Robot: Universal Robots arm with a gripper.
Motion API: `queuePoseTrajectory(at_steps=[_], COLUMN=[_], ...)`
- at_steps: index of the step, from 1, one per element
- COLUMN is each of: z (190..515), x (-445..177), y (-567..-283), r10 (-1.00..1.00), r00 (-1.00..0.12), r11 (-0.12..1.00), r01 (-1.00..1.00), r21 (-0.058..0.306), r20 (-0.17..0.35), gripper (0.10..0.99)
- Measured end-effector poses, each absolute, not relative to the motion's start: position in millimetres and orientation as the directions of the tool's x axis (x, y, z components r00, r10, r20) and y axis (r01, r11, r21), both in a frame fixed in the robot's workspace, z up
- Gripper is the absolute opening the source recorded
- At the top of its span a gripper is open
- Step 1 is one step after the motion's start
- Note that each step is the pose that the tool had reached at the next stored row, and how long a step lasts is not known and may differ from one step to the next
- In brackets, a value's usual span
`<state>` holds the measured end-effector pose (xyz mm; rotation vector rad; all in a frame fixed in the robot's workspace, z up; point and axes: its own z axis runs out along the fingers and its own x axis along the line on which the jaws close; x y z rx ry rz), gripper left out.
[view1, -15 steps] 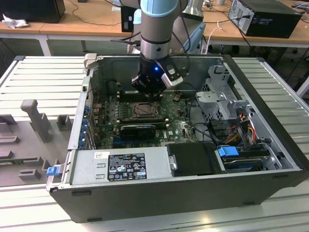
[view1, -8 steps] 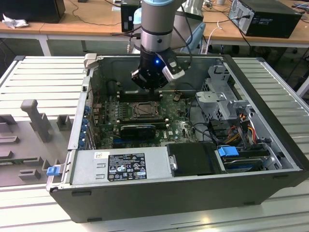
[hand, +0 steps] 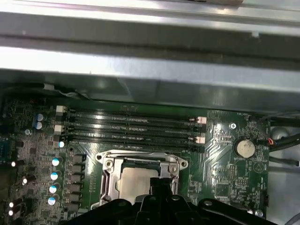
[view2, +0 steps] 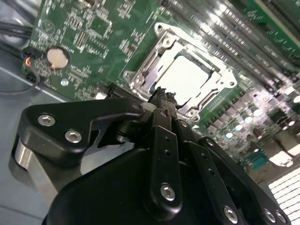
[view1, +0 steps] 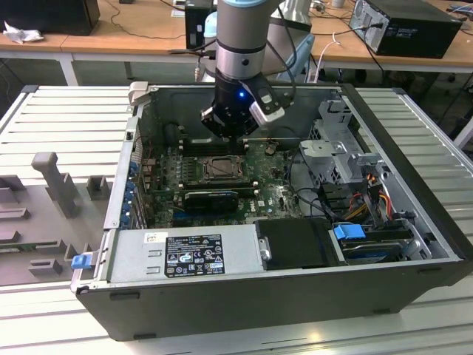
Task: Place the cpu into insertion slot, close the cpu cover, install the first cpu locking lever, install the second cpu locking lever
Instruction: 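Install the second cpu locking lever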
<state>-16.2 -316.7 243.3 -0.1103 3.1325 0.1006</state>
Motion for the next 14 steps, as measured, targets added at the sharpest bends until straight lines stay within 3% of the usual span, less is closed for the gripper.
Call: queuePoseTrajectory(at_steps=[14], z=[240], x=[-16], y=[-351], r10=[-0.071], r00=[-0.997], r11=[0.995], r01=[-0.07], r21=[0.077], r20=[0.003], gripper=[0.106])
